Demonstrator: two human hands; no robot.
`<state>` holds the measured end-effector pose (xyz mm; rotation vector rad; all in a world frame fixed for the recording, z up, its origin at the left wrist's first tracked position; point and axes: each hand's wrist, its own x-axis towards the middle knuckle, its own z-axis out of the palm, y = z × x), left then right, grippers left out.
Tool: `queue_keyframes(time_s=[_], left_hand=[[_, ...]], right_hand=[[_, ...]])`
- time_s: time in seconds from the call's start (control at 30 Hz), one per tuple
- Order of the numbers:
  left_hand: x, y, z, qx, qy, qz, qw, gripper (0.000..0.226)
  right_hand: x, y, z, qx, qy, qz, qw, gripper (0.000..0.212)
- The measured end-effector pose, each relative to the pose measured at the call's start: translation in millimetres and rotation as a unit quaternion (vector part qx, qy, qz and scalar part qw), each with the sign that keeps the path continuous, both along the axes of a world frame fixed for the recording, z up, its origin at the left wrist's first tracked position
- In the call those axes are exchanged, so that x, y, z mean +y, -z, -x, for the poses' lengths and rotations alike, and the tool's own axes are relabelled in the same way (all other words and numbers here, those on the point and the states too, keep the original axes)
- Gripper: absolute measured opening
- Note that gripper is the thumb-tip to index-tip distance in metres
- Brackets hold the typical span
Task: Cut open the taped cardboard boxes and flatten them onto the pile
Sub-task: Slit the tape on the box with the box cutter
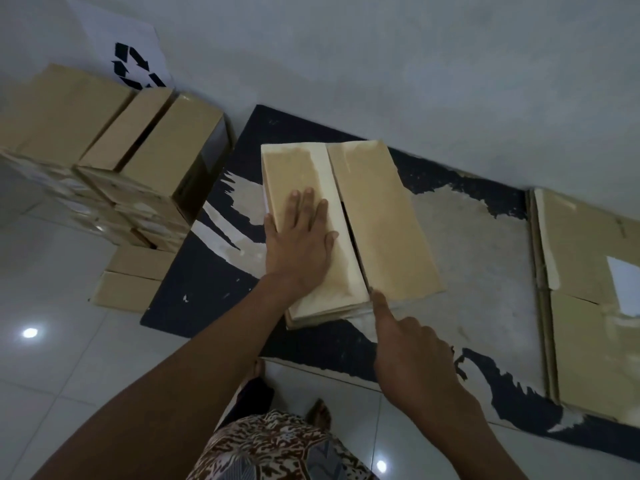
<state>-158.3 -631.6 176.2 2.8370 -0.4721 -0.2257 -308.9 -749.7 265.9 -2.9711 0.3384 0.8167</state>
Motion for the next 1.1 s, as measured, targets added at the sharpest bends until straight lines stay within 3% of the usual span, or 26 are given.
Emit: queue_keyframes(time_s=[0.2,0.37,0.4,0.47,0.53,0.6,0.73,0.93,1.1], left_hand=[[0.8,1.3,0.4,-0.015,0.004,0.015,1.000,0.060],[5.3,-5.8,11.7,-0.079,-0.002,0.073,0.994,0.043],[5.2,-8.5,15.5,-0.068,0.018,0.059,0.996,0.047],[5.1,-12.0,23.1,-0.001,0.071,0.013,0.997,0.082],[6.8,-13.3,30.2,0.045,0.117,-0.051,0.991,0.125],[9.1,-14.2,33.7,0.045,0.145,-0.099,0.983,0.139],[11.3,-25.5,35.2,0.046,0.163,-0.101,0.980,0.117],[13.5,-32.3,35.7,0.070,0.185,-0.104,0.975,0.104],[12.2,-37.1,31.6,0.088,0.195,-0.104,0.971,0.093]], right_hand=[[7.7,6.8,8.8,-0.011,0.019,0.002,1.000,0.093],[8.4,23.8,20.0,-0.055,0.024,-0.035,0.998,0.094],[3.4,27.8,23.8,-0.078,0.030,-0.067,0.994,0.094],[-12.5,40.8,30.9,-0.144,0.050,-0.193,0.969,0.085],[-30.9,57.7,39.0,-0.202,0.094,-0.341,0.913,0.067],[-45.7,67.0,46.5,-0.229,0.143,-0.411,0.871,0.061],[-61.2,61.4,54.0,-0.278,0.065,-0.352,0.892,0.044],[-69.5,50.9,48.9,-0.247,-0.002,-0.150,0.957,0.045],[-66.5,54.8,40.2,-0.296,-0.045,-0.075,0.951,0.029]])
